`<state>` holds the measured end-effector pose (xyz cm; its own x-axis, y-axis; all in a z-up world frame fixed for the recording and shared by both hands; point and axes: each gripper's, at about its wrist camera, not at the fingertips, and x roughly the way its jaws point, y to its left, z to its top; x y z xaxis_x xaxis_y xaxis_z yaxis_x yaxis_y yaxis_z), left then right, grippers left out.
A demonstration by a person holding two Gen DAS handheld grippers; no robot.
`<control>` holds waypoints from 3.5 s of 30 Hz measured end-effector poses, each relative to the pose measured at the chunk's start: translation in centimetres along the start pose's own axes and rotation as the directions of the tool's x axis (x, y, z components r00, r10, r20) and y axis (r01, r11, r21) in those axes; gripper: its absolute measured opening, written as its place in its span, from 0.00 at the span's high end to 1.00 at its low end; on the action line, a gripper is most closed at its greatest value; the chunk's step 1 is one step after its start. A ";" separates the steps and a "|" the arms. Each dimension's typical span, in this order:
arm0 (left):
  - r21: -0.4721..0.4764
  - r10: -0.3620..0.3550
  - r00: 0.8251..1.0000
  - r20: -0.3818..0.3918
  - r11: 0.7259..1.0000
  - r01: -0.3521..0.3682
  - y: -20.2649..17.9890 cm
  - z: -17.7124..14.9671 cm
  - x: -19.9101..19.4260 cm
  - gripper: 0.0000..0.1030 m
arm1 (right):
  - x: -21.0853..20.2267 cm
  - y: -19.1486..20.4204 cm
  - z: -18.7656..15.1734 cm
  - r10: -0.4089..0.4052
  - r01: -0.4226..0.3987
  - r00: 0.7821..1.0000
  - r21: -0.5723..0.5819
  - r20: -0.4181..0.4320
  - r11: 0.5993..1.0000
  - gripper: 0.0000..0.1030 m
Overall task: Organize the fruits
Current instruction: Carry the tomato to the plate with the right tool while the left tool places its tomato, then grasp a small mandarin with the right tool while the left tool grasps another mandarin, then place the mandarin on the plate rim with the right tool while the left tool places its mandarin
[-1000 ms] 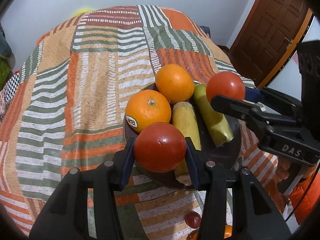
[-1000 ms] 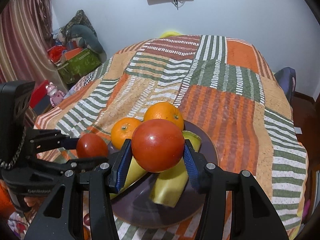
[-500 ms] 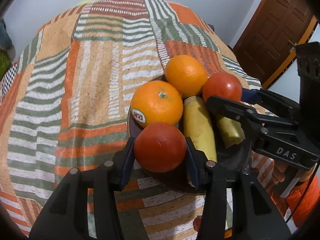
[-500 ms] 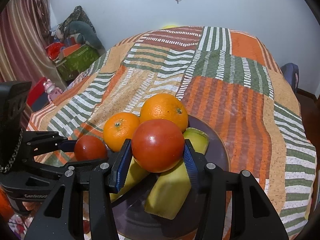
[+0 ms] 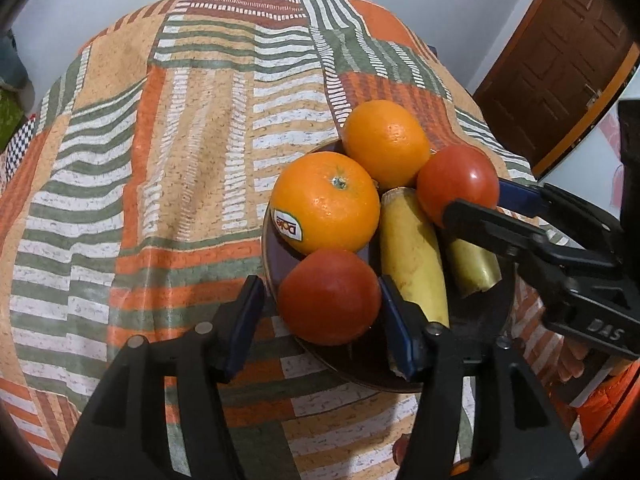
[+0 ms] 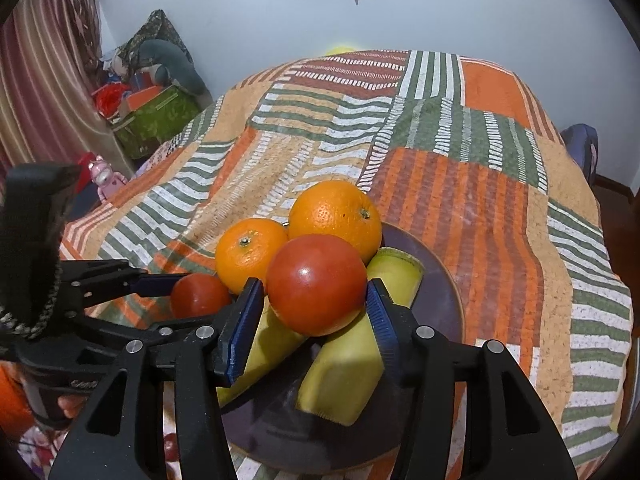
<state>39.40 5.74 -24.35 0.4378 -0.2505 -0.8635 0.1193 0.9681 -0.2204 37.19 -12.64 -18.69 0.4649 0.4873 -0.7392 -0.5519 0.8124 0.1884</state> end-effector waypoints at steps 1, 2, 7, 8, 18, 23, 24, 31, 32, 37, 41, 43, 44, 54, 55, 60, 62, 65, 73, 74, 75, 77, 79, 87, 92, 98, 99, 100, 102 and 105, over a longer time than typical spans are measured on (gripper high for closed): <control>-0.008 -0.004 1.000 -0.002 1.000 0.004 0.1 0.0 -0.1 0.44 | -0.5 0.1 -0.1 0.002 -0.002 1.000 -0.001 0.004 1.000 0.51; -0.012 -0.009 1.000 0.003 1.000 0.009 0.1 0.0 -0.4 0.44 | -0.9 0.2 -0.2 0.001 -0.001 1.000 -0.003 0.009 1.000 0.50; -0.003 0.007 0.998 0.060 1.000 -0.007 -0.6 -0.3 -3.1 0.37 | -3.1 1.1 -0.5 -0.030 0.031 0.999 -0.027 0.044 0.999 0.44; 0.002 0.014 0.997 0.074 1.000 -0.014 -0.9 -0.4 -3.9 0.37 | -3.6 1.3 -0.5 -0.032 0.033 0.998 -0.029 0.051 0.999 0.44; 0.072 0.066 0.983 0.170 0.994 -0.080 -3.3 -2.7 -10.8 0.33 | -8.7 3.4 -1.9 -0.037 0.043 0.993 -0.051 0.109 0.998 0.44; 0.098 0.085 0.979 0.184 0.990 -0.104 -4.5 -4.4 -13.0 0.33 | -10.7 4.7 -3.0 -0.020 0.028 0.992 -0.057 0.126 0.998 0.44; 0.101 0.088 0.979 0.184 0.989 -0.108 -4.6 -4.8 -13.4 0.33 | -11.0 5.0 -3.3 -0.019 0.027 0.992 -0.061 0.125 0.998 0.44; 0.088 0.077 0.979 0.186 0.992 -0.095 -5.2 -7.4 -15.6 0.31 | -11.8 6.4 -6.0 -0.003 0.008 0.997 -0.072 0.081 0.997 0.44; 0.086 0.078 0.980 0.183 0.992 -0.095 -5.3 -7.8 -15.8 0.31 | -11.7 6.6 -6.5 -0.002 0.007 0.997 -0.077 0.071 0.997 0.44; 0.122 0.091 0.978 0.185 0.986 -0.115 -5.9 -9.5 -16.6 0.31 | -11.1 7.4 -8.7 0.003 -0.002 1.000 -0.090 0.017 0.996 0.44; 0.139 0.087 0.982 0.170 0.984 -0.112 -6.1 -10.7 -16.8 0.31 | -10.4 7.6 -10.1 0.016 -0.017 1.000 -0.082 -0.020 0.996 0.44; 0.139 0.069 0.987 0.144 0.986 -0.089 -5.8 -11.1 -16.4 0.32 | -9.8 7.7 -10.7 0.022 -0.025 0.999 -0.083 -0.039 0.996 0.44; 0.144 0.068 0.988 0.138 0.986 -0.088 -5.8 -11.3 -16.2 0.32 | -9.3 7.9 -10.9 0.029 -0.033 0.998 -0.087 -0.053 0.996 0.44; 0.147 0.045 0.995 0.085 0.987 -0.057 -5.0 -12.6 -14.3 0.32 | -5.7 9.1 -12.9 0.080 -0.095 0.984 -0.088 -0.162 0.992 0.57; 0.150 0.035 0.996 0.078 0.988 -0.047 -5.0 -12.8 -14.0 0.32 | -5.4 9.1 -13.0 0.080 -0.096 0.982 -0.088 -0.169 0.992 0.58; 0.158 0.028 0.997 0.069 0.987 -0.038 -5.1 -13.0 -12.9 0.32 | -4.3 9.2 -13.2 0.061 -0.081 0.981 -0.102 -0.185 0.992 0.66; 0.170 0.025 0.998 0.050 0.985 -0.033 -5.4 -13.1 -12.3 0.32 | -4.3 8.9 -13.2 0.073 -0.092 0.980 -0.094 -0.186 0.991 0.68; 0.193 0.040 0.999 0.027 0.980 -0.045 -6.0 -13.2 -11.3 0.32 | -4.9 8.4 -13.2 0.066 -0.082 0.983 -0.088 -0.171 0.993 0.68; 0.209 -0.013 0.998 -0.068 0.978 0.027 -7.5 -12.8 -8.3 0.32 | -7.4 5.2 -13.6 0.047 -0.051 0.991 -0.026 -0.128 0.998 0.68; 0.214 -0.014 0.997 -0.077 0.976 0.030 -7.7 -12.8 -8.0 0.32 | -7.8 4.7 -13.7 0.043 -0.046 0.992 -0.017 -0.122 0.999 0.68; 0.222 -0.005 0.996 -0.084 0.975 0.024 -8.0 -12.7 -7.6 0.32 | -7.8 4.4 -13.5 0.039 -0.041 0.992 -0.010 -0.117 0.999 0.68; 0.237 0.011 0.995 -0.095 0.971 0.012 -8.4 -12.6 -7.0 0.38 | -8.4 3.7 -13.6 0.037 -0.036 0.993 0.008 -0.109 0.999 0.68; 0.241 0.017 0.994 -0.109 0.970 0.010 -8.6 -12.6 -6.4 0.43 | -8.6 3.3 -13.6 0.033 -0.032 0.994 0.019 -0.101 0.999 0.68; 0.248 0.045 0.992 -0.122 0.969 -0.014 -8.5 -12.5 -4.8 0.64 | -9.1 2.5 -13.3 0.031 -0.029 0.996 0.030 -0.078 0.999 0.68; 0.250 0.042 0.994 -0.099 0.968 -0.016 -8.6 -12.3 -5.7 0.65 | -9.4 2.6 -12.9 0.029 -0.027 0.998 0.024 -0.059 0.999 0.68; 0.246 0.036 0.999 -0.035 0.969 -0.026 -9.2 -10.9 -7.8 0.65 | -10.2 2.2 -12.0 0.022 -0.022 0.999 0.026 -0.029 0.999 0.68; 0.244 0.033 0.999 -0.027 0.969 -0.025 -9.2 -10.6 -8.0 0.65 | -10.3 2.1 -11.8 0.021 -0.021 0.999 0.026 -0.023 0.999 0.68; 0.242 0.032 0.999 -0.020 0.970 -0.026 -9.3 -10.4 -8.2 0.65 | -10.5 2.0 -11.6 0.020 -0.019 1.000 0.026 -0.016 0.999 0.68; 0.235 0.030 1.000 0.001 0.972 -0.029 -9.5 -9.7 -8.6 0.65 | -10.9 1.8 -11.1 0.013 -0.013 1.000 0.024 -0.001 1.000 0.68; 0.220 0.025 0.999 0.027 0.975 -0.031 -9.9 -8.6 -8.8 0.65 | -11.3 1.3 -10.4 0.000 -0.001 1.000 0.022 0.021 1.000 0.68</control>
<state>26.68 -1.59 -18.44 0.4643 -0.2260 -0.8564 0.2990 0.9501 -0.0886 24.03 -20.43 -16.80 0.4793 0.4941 -0.7253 -0.5372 0.8187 0.2028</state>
